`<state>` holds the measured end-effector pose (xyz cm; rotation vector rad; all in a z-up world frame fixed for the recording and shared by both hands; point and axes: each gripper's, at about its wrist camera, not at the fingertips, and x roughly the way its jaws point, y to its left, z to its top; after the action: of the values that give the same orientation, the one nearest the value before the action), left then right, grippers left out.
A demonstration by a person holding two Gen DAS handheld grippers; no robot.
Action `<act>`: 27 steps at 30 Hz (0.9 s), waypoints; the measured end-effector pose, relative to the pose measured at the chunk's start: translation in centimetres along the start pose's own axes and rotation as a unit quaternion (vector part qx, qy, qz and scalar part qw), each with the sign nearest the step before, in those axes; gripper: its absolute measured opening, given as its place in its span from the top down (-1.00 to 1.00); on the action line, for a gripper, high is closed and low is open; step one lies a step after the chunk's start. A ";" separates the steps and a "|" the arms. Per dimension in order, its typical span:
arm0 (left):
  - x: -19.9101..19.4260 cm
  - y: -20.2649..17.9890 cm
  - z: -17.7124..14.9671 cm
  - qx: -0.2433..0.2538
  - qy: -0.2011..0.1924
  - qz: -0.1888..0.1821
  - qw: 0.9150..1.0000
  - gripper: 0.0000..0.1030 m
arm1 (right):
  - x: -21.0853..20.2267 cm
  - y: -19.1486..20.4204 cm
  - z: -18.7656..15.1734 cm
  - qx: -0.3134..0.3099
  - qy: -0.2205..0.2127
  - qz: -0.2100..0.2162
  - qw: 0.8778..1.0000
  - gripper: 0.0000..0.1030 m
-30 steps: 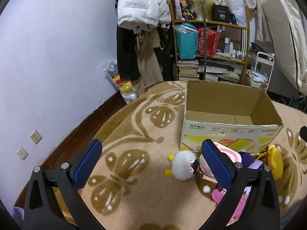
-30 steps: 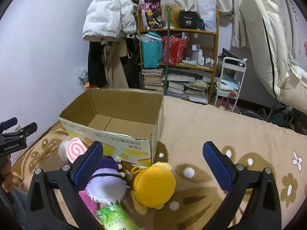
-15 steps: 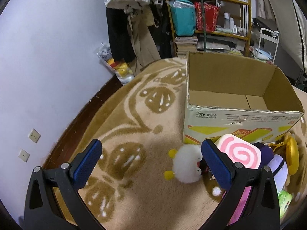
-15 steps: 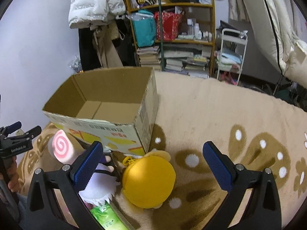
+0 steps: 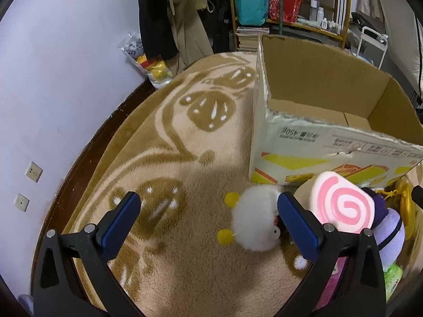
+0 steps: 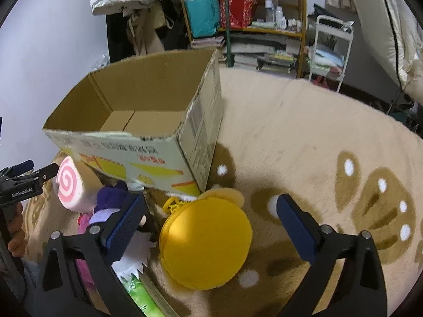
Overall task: Organize soft objects
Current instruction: 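Lower left tool onto white fluffy plush and close it while right grasps yellow round plush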
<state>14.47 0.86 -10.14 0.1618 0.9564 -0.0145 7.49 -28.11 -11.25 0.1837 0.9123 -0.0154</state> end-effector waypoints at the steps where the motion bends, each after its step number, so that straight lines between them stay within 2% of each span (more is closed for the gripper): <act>1: 0.1 0.0 0.0 0.001 0.002 0.001 1.000 -0.98 | 0.1 0.1 -0.1 -0.004 0.000 0.000 1.000 -1.00; 12: 1.6 -1.0 -0.5 0.029 0.025 -0.016 0.999 -0.98 | 1.4 1.1 -0.8 -0.023 0.018 0.006 1.000 -0.95; 17: 1.9 -1.6 -0.6 0.037 0.027 -0.014 0.999 -0.98 | 2.4 0.8 -1.1 -0.007 0.048 0.019 0.999 -0.75; 24: 2.8 -0.6 -0.6 -0.005 0.058 -0.055 0.997 -0.98 | 2.7 -0.1 -1.3 0.015 0.062 0.023 0.998 -0.67; 25: 2.9 -0.5 -0.7 -0.011 0.062 -0.060 0.996 -0.97 | 2.7 -0.1 -1.3 0.018 0.062 0.024 0.998 -0.67; 27: 2.7 -0.5 -0.7 -0.015 0.063 -0.078 0.995 -0.72 | 2.7 -0.4 -1.2 0.019 0.063 0.025 0.997 -0.66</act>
<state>15.39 0.67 -12.79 0.0614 1.0923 -0.1344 8.18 -28.13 -14.17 0.2460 1.0334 0.0261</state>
